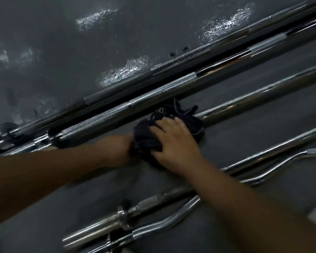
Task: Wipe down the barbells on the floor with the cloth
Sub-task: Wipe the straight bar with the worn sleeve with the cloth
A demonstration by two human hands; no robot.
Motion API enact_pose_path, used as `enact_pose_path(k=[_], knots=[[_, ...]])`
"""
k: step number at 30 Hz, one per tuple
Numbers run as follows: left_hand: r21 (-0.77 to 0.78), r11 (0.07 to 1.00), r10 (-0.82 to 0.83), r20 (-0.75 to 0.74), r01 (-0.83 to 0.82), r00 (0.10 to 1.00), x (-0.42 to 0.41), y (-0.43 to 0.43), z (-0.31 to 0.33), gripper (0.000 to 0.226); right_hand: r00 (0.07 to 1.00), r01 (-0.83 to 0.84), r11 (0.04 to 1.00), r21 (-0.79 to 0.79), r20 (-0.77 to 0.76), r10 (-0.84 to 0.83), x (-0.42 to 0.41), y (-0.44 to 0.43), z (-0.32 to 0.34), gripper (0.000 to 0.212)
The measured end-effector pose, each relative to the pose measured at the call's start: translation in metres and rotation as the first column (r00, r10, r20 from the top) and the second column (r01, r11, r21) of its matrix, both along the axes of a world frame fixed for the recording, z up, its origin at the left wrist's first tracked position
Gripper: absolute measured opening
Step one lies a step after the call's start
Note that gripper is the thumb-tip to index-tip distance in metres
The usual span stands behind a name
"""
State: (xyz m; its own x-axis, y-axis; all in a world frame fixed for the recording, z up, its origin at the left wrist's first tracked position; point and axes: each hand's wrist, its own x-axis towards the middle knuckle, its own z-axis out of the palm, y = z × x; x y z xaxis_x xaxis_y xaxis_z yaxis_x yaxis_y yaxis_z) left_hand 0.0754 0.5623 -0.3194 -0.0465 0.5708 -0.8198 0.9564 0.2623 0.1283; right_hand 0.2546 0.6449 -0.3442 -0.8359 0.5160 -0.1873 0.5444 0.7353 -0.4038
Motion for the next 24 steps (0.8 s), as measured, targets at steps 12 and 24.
enact_pose_path(k=[12,24], knots=[[0.573,0.753,0.371,0.035,-0.323,0.928,-0.015,-0.102,-0.027,0.111,0.885,0.451,0.891,0.044,-0.152,-0.441,-0.049,-0.073,-0.005,0.055],[0.47,0.837,0.288,0.054,-0.279,0.956,-0.054,-0.101,-0.03,0.071,0.851,0.525,0.849,0.062,-0.057,-0.522,-0.057,-0.064,0.004,0.048]])
